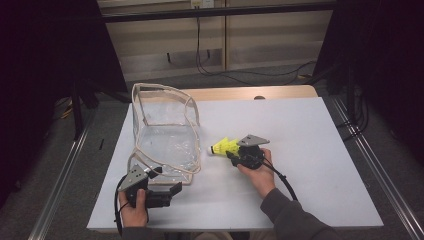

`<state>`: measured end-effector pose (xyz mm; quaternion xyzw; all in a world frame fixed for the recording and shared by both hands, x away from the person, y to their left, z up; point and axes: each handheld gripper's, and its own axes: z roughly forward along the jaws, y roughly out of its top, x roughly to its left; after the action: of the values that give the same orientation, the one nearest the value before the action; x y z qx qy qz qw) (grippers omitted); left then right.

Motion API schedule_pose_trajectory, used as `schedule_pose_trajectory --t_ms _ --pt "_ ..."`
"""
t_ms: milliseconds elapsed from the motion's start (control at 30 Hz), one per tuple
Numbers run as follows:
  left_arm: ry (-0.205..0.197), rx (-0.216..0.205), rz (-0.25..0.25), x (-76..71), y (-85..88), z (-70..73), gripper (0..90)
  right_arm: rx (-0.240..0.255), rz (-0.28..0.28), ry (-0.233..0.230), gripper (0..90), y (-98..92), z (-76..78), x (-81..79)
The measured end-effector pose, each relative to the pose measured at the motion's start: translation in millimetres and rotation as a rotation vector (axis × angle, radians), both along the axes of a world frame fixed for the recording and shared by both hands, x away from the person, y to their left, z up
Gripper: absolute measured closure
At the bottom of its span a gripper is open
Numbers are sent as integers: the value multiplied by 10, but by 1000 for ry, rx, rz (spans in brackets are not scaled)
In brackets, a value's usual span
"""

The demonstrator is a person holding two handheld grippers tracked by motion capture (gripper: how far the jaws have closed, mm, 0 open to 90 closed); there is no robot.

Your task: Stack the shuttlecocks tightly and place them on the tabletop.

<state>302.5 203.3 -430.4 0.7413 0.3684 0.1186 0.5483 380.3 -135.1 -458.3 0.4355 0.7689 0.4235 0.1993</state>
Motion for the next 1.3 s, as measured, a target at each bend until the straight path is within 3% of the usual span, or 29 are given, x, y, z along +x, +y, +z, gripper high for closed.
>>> schedule_pose_trajectory --t_ms 200,667,1300 --pt "-3 -3 4 -5 2 4 34 -8 29 2 790 -9 10 16" --pt "-5 1 6 -7 15 7 34 11 79 19 799 -82 66 12" --pt "-5 -1 8 -15 17 16 34 33 93 31 800 -226 243 -14"
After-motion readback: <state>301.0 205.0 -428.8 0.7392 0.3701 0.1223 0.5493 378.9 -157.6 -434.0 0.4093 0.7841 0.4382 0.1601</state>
